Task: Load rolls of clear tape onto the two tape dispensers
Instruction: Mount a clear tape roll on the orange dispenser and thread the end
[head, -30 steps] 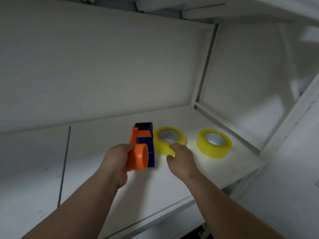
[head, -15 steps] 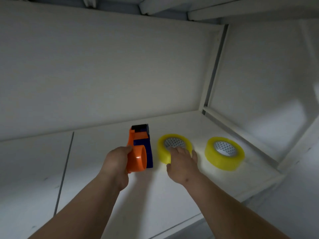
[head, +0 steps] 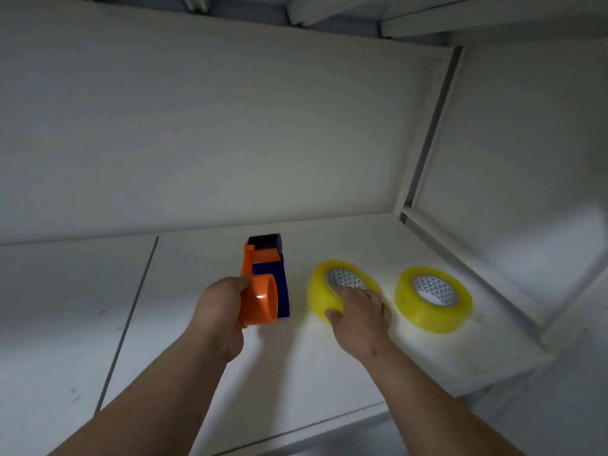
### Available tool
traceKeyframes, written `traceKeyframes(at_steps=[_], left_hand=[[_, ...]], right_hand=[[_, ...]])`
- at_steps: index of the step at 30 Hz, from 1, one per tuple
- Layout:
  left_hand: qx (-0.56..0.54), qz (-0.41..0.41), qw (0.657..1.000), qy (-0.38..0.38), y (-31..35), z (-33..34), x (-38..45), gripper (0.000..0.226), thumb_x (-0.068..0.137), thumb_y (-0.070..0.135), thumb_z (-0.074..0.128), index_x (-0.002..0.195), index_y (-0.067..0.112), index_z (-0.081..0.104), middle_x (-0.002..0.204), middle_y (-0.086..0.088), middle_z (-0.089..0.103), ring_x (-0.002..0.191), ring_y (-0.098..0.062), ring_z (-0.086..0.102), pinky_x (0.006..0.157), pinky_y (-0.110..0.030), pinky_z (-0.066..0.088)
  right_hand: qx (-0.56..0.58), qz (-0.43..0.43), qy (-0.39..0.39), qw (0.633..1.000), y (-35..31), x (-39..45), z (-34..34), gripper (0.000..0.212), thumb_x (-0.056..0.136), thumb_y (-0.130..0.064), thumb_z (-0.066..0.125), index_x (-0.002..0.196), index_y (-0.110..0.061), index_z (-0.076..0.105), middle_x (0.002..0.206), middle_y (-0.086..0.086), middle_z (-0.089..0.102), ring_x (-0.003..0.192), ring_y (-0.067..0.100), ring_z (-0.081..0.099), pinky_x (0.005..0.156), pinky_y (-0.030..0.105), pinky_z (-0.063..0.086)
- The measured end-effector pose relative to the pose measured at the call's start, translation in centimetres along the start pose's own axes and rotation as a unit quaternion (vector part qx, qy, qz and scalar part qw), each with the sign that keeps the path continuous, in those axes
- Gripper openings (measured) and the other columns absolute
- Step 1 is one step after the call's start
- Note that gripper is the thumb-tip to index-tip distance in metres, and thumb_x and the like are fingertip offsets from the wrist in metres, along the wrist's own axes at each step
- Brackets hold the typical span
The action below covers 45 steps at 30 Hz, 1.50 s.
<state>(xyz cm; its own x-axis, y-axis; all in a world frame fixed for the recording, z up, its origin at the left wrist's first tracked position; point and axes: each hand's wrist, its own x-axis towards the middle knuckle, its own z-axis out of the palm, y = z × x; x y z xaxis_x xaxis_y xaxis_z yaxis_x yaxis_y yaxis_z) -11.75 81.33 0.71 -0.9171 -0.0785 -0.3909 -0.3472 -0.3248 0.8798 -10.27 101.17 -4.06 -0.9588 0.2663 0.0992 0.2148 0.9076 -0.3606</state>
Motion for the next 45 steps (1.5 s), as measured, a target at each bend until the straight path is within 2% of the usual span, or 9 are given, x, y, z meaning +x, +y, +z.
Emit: traceKeyframes(at_steps=[2,5,9,14,22,27,32,37,45], left_hand=[[-0.011,0.003,1.000,0.011,-0.3,0.4,-0.8,0.032,0.097,0.015,0.053,0.128,0.009,0.049,0.117,-0.016,0.063,0.100,-0.035,0.061,0.083,-0.046,0.047],[-0.024,0.009,1.000,0.015,-0.9,0.9,-2.3,0.031,0.097,0.015,0.052,0.127,0.009,0.051,0.121,-0.017,0.062,0.104,-0.037,0.061,0.083,-0.046,0.047],[-0.035,0.028,0.999,0.020,-1.2,1.2,-4.6,0.027,0.097,0.016,0.051,0.123,0.009,0.053,0.119,-0.017,0.062,0.101,-0.035,0.059,0.083,-0.045,0.045],[-0.062,0.058,0.996,0.026,-1.3,1.1,-7.5,0.020,0.097,0.016,0.051,0.117,0.012,0.051,0.109,-0.014,0.062,0.102,-0.033,0.059,0.094,-0.046,0.046],[-0.042,0.088,0.995,-0.011,-2.3,-0.4,-10.5,0.015,0.099,0.018,0.048,0.104,0.011,0.060,0.105,-0.013,0.065,0.088,-0.027,0.056,0.076,-0.037,0.040],[-0.087,0.082,0.991,-0.064,-2.0,-2.0,-11.3,0.014,0.099,0.013,0.046,0.094,0.010,0.058,0.096,-0.013,0.066,0.085,-0.026,0.058,0.084,-0.038,0.042],[-0.128,0.063,0.987,-0.076,-0.6,-5.6,-12.1,0.017,0.098,0.015,0.045,0.102,0.007,0.060,0.100,-0.015,0.066,0.084,-0.027,0.060,0.078,-0.037,0.048],[-0.154,0.044,0.983,-0.087,1.6,-10.5,-13.3,0.037,0.097,0.016,0.045,0.123,-0.005,0.059,0.121,-0.031,0.065,0.107,-0.042,0.064,0.101,-0.054,0.048],[-0.172,0.042,0.977,-0.117,3.4,-17.8,-14.9,0.042,0.094,0.027,0.042,0.122,0.003,0.062,0.115,-0.027,0.070,0.102,-0.041,0.069,0.084,-0.050,0.056]], right_hand=[[0.229,0.042,-0.003,0.973,0.7,-0.3,-1.4,0.035,0.090,-0.031,0.058,0.124,-0.023,0.055,0.128,0.008,0.058,0.119,0.026,0.049,0.102,0.042,0.040],[0.597,0.079,-0.087,0.793,1.6,-1.6,-4.1,0.018,0.093,-0.017,0.057,0.110,-0.011,0.061,0.111,0.015,0.066,0.096,0.025,0.061,0.087,0.040,0.044],[0.722,0.043,-0.161,0.671,2.1,-3.4,-6.5,0.034,0.090,-0.010,0.052,0.122,-0.002,0.057,0.122,0.019,0.064,0.111,0.031,0.059,0.102,0.048,0.040],[0.773,0.042,-0.199,0.601,1.5,-5.2,-8.3,0.028,0.089,-0.015,0.049,0.113,-0.006,0.060,0.115,0.018,0.068,0.105,0.032,0.064,0.094,0.047,0.047],[0.669,-0.069,-0.099,0.734,-0.4,-9.4,-7.1,0.026,0.082,-0.029,0.069,0.102,-0.014,0.066,0.106,0.014,0.071,0.102,0.035,0.064,0.093,0.054,0.046],[0.568,-0.145,-0.040,0.809,-3.1,-12.1,-6.3,0.028,0.077,-0.039,0.064,0.098,-0.021,0.063,0.094,0.008,0.068,0.083,0.016,0.062,0.074,0.037,0.050],[0.478,-0.188,0.023,0.857,-7.3,-14.5,-4.4,0.048,0.072,-0.055,0.061,0.106,-0.021,0.057,0.099,-0.001,0.063,0.088,0.012,0.061,0.075,0.033,0.053],[0.408,-0.274,0.115,0.863,-12.3,-17.1,-1.8,0.032,0.080,-0.047,0.058,0.104,-0.029,0.049,0.103,-0.005,0.052,0.096,0.007,0.054,0.077,0.018,0.045],[0.355,-0.346,0.096,0.863,-18.2,-20.9,2.0,0.036,0.088,-0.047,0.051,0.117,-0.029,0.042,0.116,0.000,0.035,0.112,0.007,0.043,0.090,0.009,0.037]])
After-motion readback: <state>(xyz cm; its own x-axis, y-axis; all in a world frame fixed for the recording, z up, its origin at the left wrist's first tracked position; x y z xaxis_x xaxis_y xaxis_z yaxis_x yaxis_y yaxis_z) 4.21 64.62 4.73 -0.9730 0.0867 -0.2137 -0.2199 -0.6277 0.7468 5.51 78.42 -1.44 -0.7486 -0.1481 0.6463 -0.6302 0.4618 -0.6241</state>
